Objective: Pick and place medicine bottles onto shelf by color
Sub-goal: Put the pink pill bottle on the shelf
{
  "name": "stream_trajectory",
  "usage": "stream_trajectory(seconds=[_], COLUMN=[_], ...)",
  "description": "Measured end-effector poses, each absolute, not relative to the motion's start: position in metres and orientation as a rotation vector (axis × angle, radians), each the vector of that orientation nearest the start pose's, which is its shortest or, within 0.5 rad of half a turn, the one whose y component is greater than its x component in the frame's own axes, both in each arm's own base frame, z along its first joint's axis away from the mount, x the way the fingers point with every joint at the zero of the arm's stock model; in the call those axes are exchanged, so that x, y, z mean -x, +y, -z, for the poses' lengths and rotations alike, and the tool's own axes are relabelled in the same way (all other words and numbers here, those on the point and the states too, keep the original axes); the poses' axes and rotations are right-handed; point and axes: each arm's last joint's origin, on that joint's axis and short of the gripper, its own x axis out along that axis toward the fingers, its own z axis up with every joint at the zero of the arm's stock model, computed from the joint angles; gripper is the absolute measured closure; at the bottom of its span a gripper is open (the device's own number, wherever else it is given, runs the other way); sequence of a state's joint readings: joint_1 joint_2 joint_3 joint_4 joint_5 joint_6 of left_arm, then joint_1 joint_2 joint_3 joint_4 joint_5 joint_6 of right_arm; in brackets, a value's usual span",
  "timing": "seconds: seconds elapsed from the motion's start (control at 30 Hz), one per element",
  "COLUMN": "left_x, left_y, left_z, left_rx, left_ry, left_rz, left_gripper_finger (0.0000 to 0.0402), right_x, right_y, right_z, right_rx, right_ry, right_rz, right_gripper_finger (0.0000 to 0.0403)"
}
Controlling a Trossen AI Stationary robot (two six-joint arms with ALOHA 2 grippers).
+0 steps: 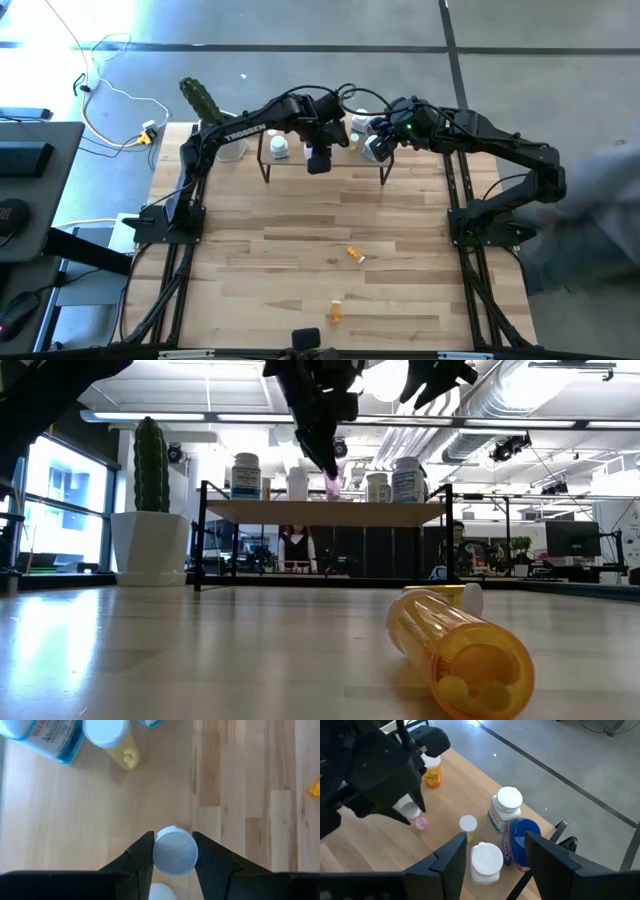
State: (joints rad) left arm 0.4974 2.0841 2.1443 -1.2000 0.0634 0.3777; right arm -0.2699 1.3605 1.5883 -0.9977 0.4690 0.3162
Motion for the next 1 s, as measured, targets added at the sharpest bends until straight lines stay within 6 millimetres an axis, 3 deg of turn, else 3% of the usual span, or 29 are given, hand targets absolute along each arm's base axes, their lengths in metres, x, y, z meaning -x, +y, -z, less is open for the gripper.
stream_trajectory(seconds=[0.53,1.0], left_x=[-0.3788,-0.3784], left_y=[0.2029,0.2054], left_z=[-0.3200,-0.3203], left_rx=[-0.052,-0.098], left_ry=[1.165,1.189], left_rz=[-0.141,-0.211], left_gripper_finger=[0.0287,0.0225], right_x=[-0.2444,-0.2444], right_y=[-0.0812,-0.0812], right_z=[-0.4103,-0.4103], right_rx=[-0.208,-0.207], right_ry=[0.664,0.665], right_rz=[0.817,0.817], right_gripper_finger=[0.0213,0.0213])
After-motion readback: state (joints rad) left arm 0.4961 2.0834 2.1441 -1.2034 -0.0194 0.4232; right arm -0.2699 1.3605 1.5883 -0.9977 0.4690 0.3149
